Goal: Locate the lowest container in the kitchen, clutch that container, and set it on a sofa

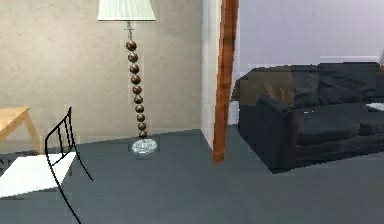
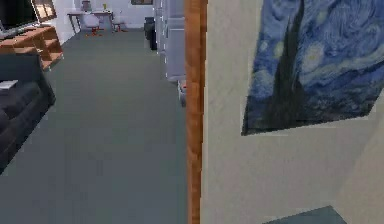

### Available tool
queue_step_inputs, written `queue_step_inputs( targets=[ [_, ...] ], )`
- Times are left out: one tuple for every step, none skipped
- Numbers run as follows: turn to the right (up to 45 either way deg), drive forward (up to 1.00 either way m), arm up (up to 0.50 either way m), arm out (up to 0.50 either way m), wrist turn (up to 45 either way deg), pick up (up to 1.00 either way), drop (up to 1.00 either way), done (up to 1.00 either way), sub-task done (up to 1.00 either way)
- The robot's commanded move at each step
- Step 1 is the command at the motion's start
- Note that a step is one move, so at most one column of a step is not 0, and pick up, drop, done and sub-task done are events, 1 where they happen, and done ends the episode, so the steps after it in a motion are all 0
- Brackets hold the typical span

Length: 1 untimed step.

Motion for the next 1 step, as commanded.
queue_step_inputs(
  targets=[
    [30.0, 0.00, 0.00, 0.00, 0.0, 0.00, 0.00, 0.00, 0.00]
  ],
)
